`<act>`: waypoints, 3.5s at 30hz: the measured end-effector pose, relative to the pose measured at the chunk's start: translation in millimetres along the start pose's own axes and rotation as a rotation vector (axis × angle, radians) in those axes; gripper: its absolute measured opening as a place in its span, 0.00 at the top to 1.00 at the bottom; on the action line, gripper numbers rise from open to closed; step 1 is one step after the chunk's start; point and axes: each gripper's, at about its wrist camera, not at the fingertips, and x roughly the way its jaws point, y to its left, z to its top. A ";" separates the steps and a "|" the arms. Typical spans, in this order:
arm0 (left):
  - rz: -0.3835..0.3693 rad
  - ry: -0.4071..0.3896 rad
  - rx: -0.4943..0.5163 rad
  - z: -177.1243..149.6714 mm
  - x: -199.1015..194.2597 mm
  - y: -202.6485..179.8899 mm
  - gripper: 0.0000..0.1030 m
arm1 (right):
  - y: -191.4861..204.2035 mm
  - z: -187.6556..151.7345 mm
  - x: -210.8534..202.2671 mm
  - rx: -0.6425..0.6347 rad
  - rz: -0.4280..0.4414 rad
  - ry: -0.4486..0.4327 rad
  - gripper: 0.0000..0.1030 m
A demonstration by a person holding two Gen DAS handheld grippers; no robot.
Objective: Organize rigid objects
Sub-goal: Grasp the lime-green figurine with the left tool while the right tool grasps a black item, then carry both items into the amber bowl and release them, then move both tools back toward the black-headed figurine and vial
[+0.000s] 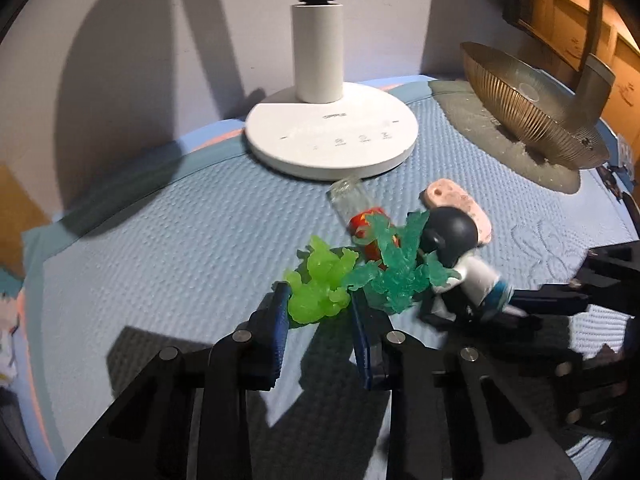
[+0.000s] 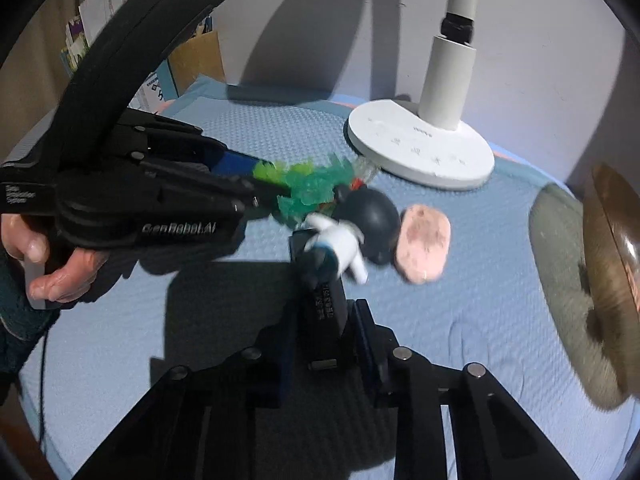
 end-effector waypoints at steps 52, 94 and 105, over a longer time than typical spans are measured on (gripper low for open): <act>-0.212 -0.259 0.069 124.0 -51.2 -214.0 0.75 | -231.1 -48.6 -179.4 0.686 -0.347 -0.216 0.77; 0.132 -0.188 -0.445 -81.5 -65.6 9.9 0.21 | -85.0 -52.4 -57.7 0.442 -0.007 -0.121 0.57; 0.144 -0.171 -0.363 -80.3 -62.7 -5.9 0.21 | -79.1 -48.3 -48.6 0.415 -0.035 -0.096 0.53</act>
